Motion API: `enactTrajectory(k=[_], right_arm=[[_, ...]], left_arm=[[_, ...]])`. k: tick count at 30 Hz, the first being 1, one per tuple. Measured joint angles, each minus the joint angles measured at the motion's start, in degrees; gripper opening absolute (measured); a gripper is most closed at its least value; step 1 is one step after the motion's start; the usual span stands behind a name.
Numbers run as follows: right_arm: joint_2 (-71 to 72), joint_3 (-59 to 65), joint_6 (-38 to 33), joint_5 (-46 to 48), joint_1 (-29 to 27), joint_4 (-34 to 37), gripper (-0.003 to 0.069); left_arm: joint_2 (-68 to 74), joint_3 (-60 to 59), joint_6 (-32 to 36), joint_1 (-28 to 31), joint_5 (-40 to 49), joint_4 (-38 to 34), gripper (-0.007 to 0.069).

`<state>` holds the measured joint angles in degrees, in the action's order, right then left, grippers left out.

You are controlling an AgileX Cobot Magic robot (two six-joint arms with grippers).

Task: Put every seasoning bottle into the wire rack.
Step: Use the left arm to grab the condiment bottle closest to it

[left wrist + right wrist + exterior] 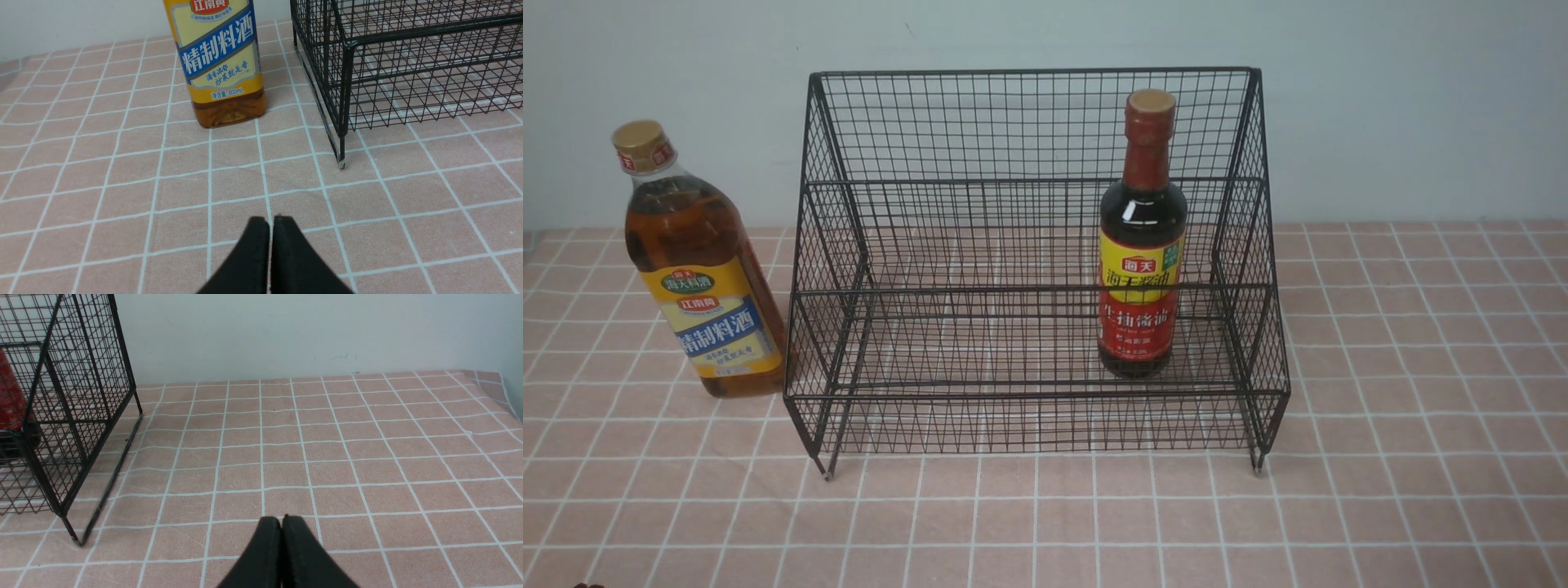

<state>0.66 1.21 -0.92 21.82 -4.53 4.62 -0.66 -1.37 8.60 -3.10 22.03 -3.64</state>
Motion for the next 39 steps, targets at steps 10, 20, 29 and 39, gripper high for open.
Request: enactTrajectory(k=[10, 20, 29, 39], right_arm=[[0.0, 0.0, 0.0, 0.0, 0.0, 0.0, -0.0015], [0.0, 0.0, -0.4, 0.0, 0.0, 0.0, -0.0015], [0.0, 0.0, -0.4, 0.0, 0.0, 0.0, -0.0015], [0.0, 0.0, -0.4, 0.0, 0.0, 0.0, -0.0015]], left_arm=[[0.0, -0.3, -2.0, 0.0, -18.1, -10.0, -0.0007], [0.0, -0.3, -5.7, 0.0, -42.1, -14.0, -0.0007], [4.1, 0.4, -4.5, 0.0, -51.6, -14.8, -0.0007], [35.8, 18.2, -3.9, 0.0, -49.8, -14.0, 0.0052]])
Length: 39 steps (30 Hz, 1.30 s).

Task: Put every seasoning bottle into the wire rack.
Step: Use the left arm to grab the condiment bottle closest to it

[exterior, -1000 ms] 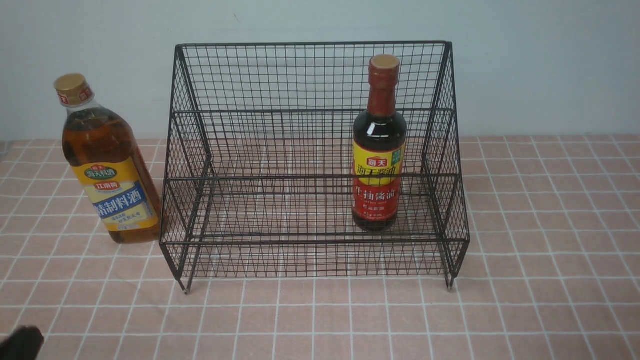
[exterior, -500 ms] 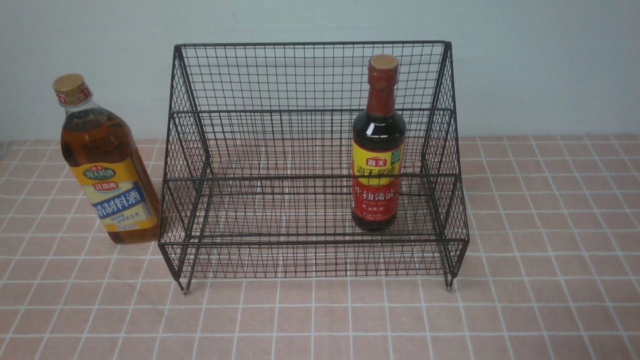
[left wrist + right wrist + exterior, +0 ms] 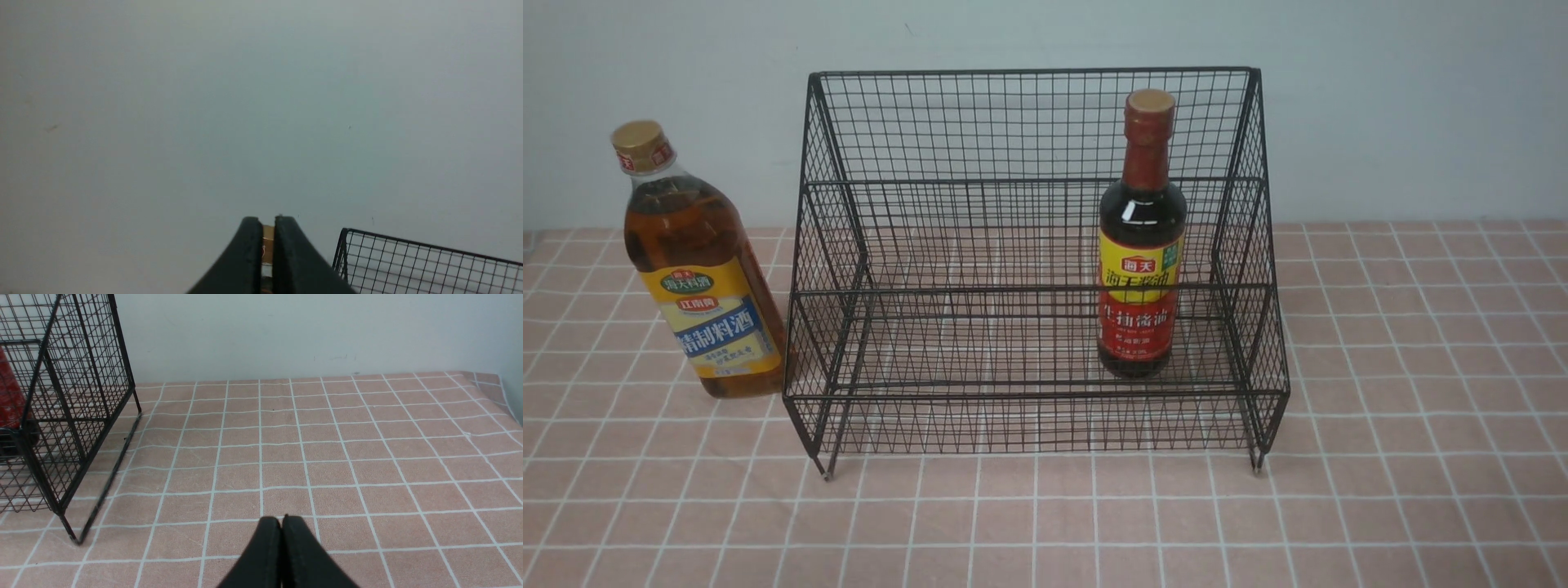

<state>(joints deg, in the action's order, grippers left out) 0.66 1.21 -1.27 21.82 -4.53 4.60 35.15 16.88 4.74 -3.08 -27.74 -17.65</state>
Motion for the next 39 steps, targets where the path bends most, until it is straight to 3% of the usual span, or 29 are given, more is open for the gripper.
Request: enactTrajectory(k=[6, 9, 10, 11, 15, 20, 31, 39], right_arm=[[0.0, 0.0, -0.1, 0.0, 0.0, 0.0, -0.0015], [0.0, 0.0, -0.1, 0.0, 0.0, 0.0, -0.0015], [0.0, 0.0, -0.1, 0.0, 0.0, 0.0, -0.0015], [0.0, 0.0, -0.1, 0.0, 0.0, 0.0, -0.0015], [0.0, 0.0, -0.1, 0.0, 0.0, 0.0, -0.0015], [0.0, 0.0, -0.1, 0.0, 0.0, 0.0, -0.0015], [0.0, 0.0, -0.1, 0.0, 0.0, 0.0, -0.0015], [0.0, 0.0, -0.1, 0.0, 0.0, 0.0, -0.0015]], left_arm=[[16.4, 9.9, 0.0, 0.0, 0.7, 0.0, 0.0194], [23.9, 15.5, 0.0, 0.0, 0.8, 0.0, 0.0342], [23.9, 15.5, 0.0, 0.0, 0.8, 0.0, 0.0342], [26.9, 17.4, 0.0, 0.0, 0.8, 0.0, 0.0412], [32.3, 21.0, 0.1, 0.0, 0.9, 0.0, 0.0526], [39.5, 25.7, 2.7, 0.0, 0.9, 0.0, 0.0573], [49.3, 30.2, 11.5, 0.7, 0.7, -1.7, 0.0574], [53.5, 31.0, 11.9, 1.7, 0.2, -3.0, 0.0574]])
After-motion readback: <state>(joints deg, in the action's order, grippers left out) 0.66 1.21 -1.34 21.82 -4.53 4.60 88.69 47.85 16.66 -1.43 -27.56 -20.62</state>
